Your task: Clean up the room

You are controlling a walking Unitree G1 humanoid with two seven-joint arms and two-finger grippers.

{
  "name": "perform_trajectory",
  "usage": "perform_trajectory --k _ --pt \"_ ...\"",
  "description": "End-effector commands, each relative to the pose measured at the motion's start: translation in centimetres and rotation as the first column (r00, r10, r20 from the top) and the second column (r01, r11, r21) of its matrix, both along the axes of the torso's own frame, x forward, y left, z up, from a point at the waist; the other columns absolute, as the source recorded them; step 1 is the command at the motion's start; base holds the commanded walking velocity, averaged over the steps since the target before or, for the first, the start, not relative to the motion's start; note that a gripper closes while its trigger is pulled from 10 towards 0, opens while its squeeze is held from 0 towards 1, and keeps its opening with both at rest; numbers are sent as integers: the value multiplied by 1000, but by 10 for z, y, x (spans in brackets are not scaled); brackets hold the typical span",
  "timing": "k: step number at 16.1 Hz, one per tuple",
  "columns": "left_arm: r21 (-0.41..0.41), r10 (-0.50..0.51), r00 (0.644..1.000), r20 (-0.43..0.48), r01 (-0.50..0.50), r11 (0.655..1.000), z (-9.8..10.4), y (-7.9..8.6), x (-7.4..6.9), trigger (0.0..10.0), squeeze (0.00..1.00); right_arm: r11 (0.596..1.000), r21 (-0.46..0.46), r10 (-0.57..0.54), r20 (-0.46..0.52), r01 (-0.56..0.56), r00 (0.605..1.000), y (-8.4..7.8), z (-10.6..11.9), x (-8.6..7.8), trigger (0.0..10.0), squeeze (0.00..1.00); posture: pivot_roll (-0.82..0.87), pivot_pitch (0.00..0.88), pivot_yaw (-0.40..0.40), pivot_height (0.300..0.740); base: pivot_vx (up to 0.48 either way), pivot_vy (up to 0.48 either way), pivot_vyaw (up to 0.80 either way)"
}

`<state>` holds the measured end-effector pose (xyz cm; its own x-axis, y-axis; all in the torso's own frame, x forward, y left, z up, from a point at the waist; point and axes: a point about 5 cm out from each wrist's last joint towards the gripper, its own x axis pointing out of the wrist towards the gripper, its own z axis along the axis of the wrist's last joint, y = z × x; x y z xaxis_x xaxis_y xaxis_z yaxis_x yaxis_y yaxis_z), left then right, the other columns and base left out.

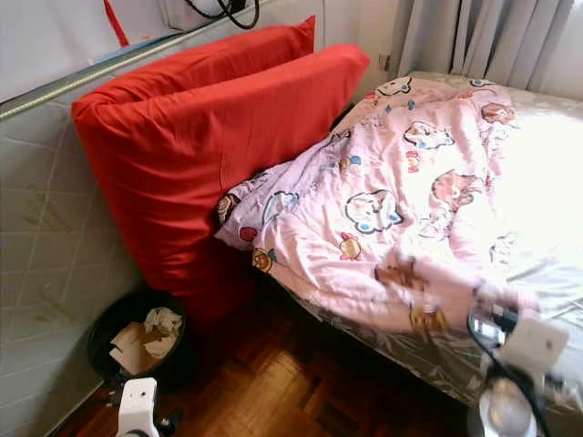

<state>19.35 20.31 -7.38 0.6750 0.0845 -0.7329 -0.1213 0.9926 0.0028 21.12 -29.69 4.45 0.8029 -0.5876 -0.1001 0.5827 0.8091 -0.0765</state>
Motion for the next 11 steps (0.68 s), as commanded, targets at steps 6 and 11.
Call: perform_trajectory --k 6,11 --pt "8 -29 1000 5 29 1000 0 -4 2 10000 0 994 105 12 -319 23 948 8 -74 -42 10000 0 39 43 53 740 0 0 0" --pt "3 -44 999 3 44 999 0 -6 1 10000 0 990 135 29 -473 41 881 17 -102 -62 10000 0 38 42 56 740 0 0 0"
